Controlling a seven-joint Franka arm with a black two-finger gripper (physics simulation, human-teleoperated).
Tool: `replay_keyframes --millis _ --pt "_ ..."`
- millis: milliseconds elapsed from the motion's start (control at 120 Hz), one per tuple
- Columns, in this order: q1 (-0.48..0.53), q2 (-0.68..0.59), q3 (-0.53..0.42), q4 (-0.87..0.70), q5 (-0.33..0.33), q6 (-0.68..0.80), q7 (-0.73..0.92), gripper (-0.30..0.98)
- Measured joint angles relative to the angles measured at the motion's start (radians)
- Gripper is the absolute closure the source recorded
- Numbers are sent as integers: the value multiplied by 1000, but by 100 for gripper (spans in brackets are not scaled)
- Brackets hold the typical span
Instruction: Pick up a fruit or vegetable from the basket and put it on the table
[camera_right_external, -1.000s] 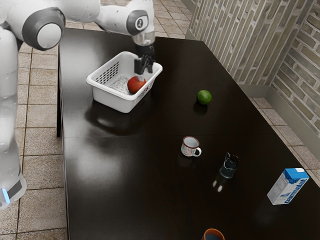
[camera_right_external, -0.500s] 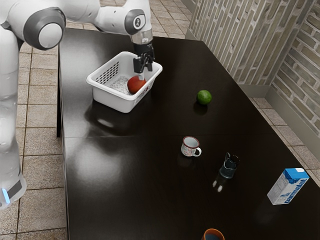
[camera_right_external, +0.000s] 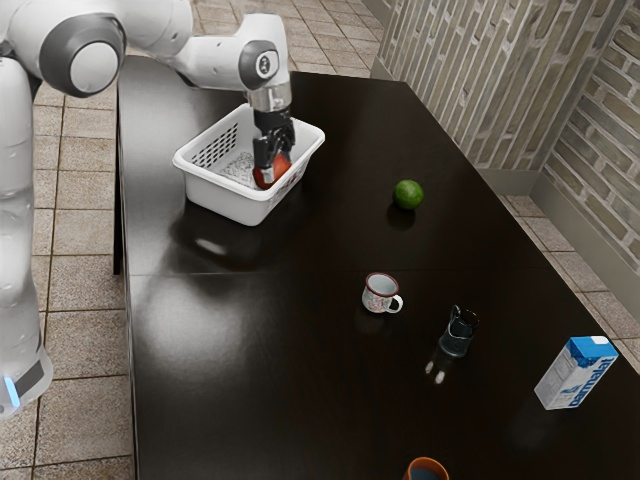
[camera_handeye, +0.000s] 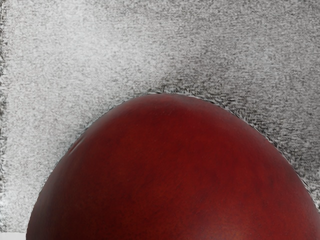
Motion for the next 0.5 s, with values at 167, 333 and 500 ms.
replay_keyframes --millis 167,333,500 --pt "14 -7 -1 -34 -9 1 5 1" --pt "20 -7 -6 -41 -36 0 -1 15" --pt "11 -27 -3 -38 -42 -1 -8 28"
